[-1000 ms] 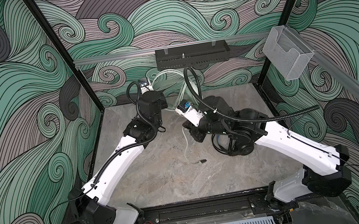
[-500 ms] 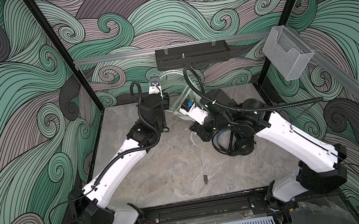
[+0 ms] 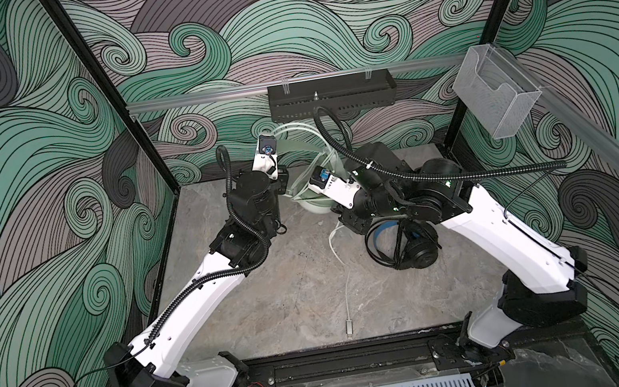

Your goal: Wrap the headphones

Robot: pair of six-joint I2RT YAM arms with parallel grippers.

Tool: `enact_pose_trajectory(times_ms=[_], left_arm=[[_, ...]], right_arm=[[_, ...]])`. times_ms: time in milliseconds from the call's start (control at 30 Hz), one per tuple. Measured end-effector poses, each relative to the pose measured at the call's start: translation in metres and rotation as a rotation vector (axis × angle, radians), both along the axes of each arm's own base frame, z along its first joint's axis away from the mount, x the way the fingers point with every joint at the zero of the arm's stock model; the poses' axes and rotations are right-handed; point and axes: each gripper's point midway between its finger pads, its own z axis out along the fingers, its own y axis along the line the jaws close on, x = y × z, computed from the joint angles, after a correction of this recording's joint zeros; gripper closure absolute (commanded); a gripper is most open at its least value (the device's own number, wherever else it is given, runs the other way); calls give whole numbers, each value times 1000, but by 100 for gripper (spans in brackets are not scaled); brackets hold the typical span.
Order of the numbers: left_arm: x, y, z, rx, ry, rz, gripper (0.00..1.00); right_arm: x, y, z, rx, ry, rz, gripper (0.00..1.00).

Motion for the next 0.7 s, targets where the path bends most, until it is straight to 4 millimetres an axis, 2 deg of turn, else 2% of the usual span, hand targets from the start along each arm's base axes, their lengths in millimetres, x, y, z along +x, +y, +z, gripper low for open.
enact_pose_trajectory(times_ms=[133,367,600,700], left_arm=[[-1,0,2,33,-9,6,100],[-5,-5,9,110,-25,-18,100],[-15,-9,15,120,46,-96,100],[-21,-9,10,107,95,-126,100]], right_arm=[[3,3,6,-2,-10,-4,100],[19,-15,13,-129,-140,-39,99],[34,-16,34,-191,-275,-68,100],[36,-15,42,-217,-336,-74,97]])
